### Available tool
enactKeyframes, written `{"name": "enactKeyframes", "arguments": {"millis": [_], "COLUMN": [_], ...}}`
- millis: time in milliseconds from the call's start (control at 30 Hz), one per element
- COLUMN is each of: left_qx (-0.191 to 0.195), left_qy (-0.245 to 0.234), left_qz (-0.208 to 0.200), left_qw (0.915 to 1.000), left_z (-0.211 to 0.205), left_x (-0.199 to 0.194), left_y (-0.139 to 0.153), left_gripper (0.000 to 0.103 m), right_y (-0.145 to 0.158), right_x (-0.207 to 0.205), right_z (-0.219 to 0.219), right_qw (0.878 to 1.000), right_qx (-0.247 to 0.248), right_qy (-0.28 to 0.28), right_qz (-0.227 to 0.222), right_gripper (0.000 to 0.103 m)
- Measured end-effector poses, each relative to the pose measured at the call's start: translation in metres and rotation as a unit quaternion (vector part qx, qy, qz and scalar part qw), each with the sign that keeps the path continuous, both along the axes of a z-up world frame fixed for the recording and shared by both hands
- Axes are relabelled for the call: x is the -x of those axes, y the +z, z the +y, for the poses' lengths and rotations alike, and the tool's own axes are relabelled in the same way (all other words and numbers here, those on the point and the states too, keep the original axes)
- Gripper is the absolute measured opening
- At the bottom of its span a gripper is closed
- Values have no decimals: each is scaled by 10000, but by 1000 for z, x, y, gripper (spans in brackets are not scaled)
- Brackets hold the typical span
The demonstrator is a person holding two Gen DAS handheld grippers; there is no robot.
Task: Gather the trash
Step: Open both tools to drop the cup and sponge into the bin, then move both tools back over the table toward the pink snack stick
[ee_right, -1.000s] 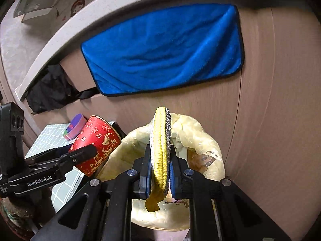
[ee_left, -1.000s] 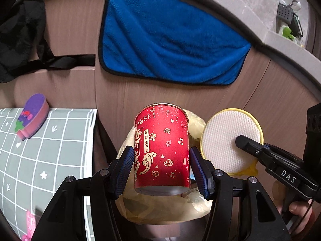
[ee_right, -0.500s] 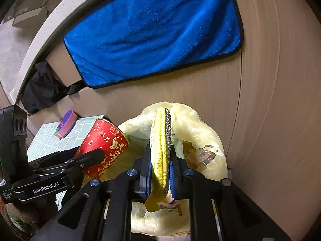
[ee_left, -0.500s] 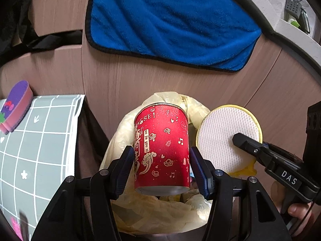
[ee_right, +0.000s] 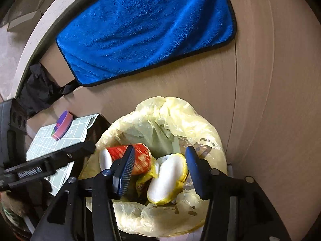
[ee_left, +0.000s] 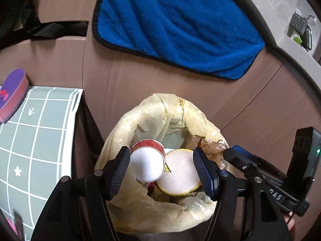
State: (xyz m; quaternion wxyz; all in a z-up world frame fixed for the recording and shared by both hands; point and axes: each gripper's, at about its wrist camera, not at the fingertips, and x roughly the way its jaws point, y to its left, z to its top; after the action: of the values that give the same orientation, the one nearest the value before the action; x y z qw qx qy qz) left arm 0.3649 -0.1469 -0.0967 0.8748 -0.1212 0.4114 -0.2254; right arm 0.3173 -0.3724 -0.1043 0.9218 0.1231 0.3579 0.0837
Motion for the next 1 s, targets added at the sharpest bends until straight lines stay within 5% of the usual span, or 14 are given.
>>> {"name": "enactKeyframes", "arguments": {"millis": [467,700,1000], "left_qx": [-641,-760,-1105], "left_qy": [302,513,655], "left_qz": [-559,-569,-60], "left_qw": [9959,9942,9917], "left_z": [95,173,209], "left_x": [89,136,164], "left_y": [35,23,-11], "left_gripper": [66,66,66], "right_y": [19,33,31], "right_x": [42,62,66], "right_z": [28,63,113], "right_qw": [9992,9965,9923], "right_qx": [94,-54,-287], "right_qy": [257,653,1122], "right_qz": [-278,-510,-431], "right_gripper": [50,50,50]}}
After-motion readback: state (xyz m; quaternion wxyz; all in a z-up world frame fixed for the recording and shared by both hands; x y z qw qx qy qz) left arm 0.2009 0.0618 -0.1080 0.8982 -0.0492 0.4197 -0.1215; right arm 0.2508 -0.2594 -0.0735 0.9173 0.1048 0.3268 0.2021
